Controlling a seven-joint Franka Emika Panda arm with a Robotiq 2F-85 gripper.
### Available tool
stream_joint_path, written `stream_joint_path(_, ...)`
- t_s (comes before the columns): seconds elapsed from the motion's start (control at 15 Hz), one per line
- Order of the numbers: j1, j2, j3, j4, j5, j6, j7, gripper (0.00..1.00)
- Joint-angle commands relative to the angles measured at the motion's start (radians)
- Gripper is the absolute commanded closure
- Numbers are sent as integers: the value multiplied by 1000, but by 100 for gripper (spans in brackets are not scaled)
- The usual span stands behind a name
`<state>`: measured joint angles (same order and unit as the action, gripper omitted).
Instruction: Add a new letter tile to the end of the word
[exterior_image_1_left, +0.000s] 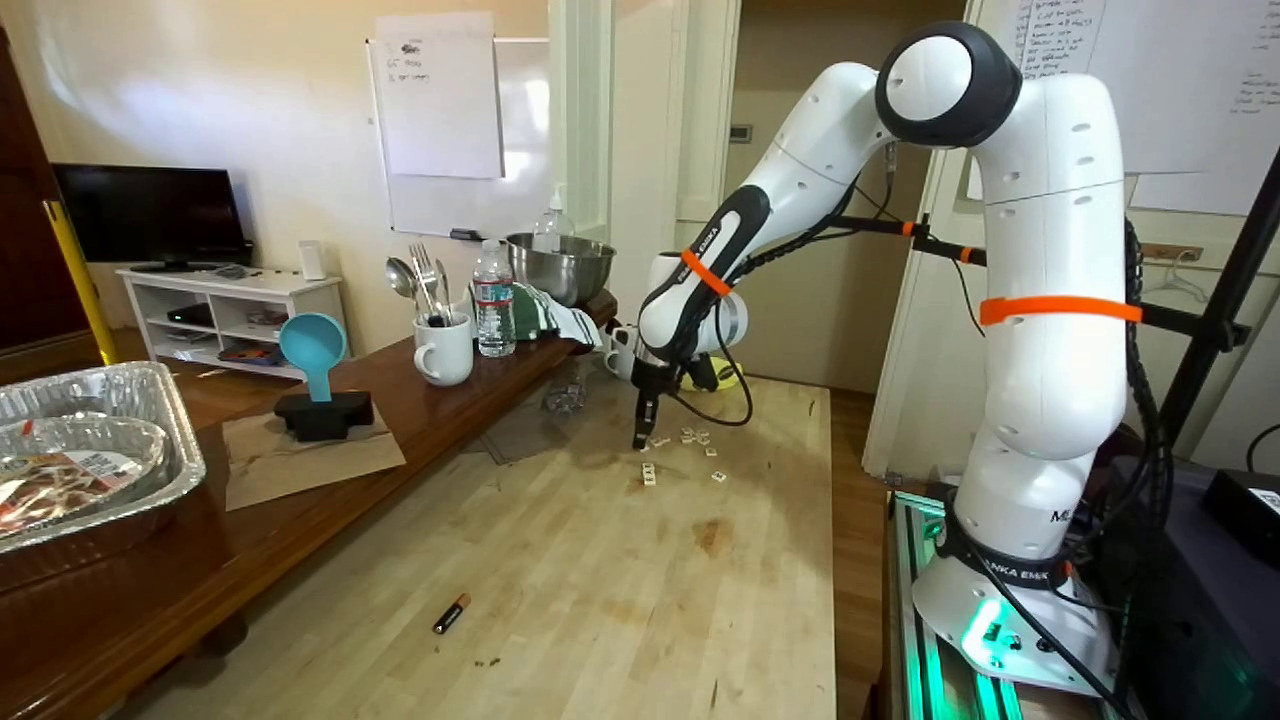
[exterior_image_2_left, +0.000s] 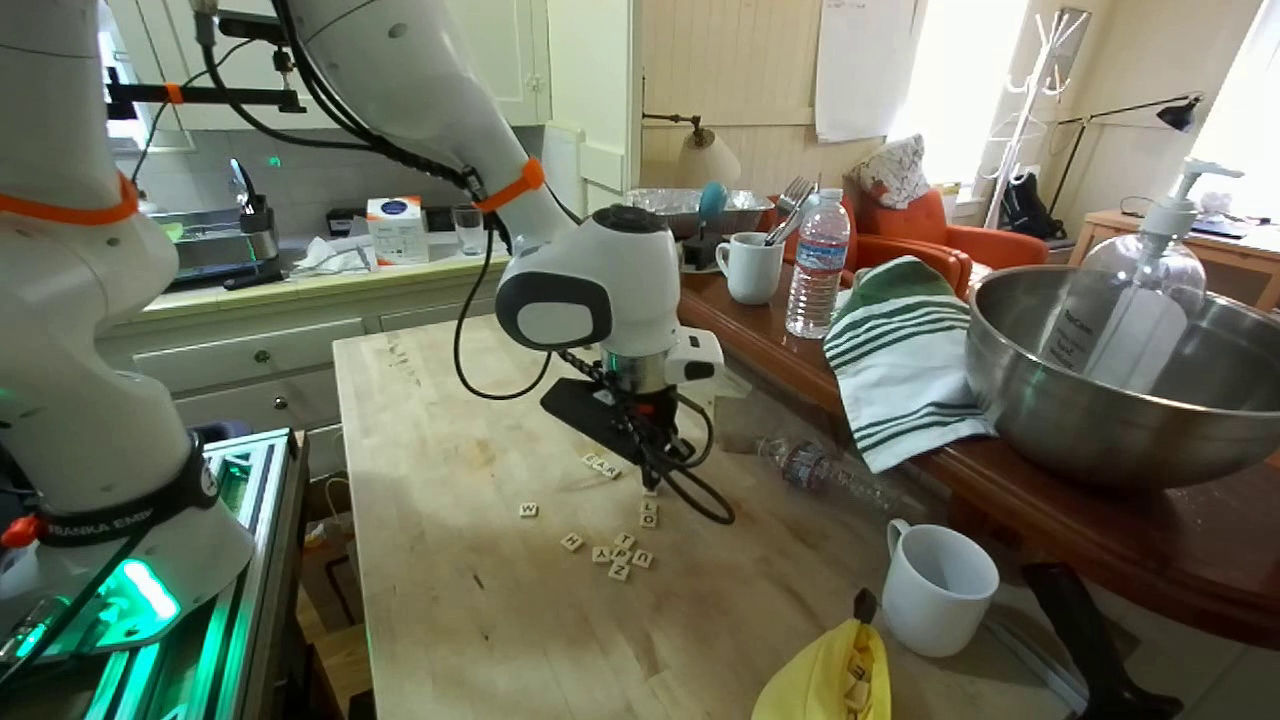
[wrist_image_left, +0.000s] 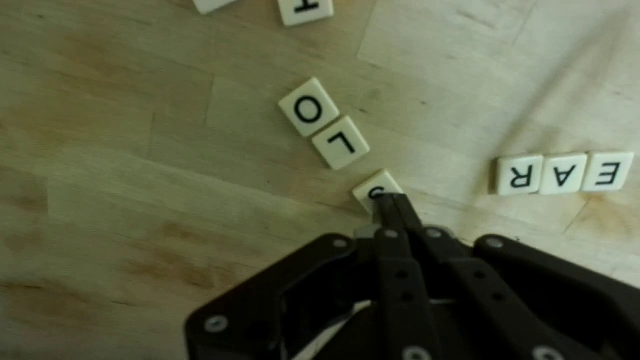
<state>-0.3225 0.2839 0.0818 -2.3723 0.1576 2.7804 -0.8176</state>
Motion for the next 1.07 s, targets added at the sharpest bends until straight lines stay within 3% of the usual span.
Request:
stream_joint_path(0.0,-1,-17,5,-77,-20,-42,-128,100)
stream_joint_path(0.27,31,-46,-27,-100,-52,-57,-179,100)
stream_joint_path(0.67,56,-116,-51,-112,-14,-60,-96,100)
stream_joint_path(1.0,80,-160,-83,-120,-6,-74,59,100)
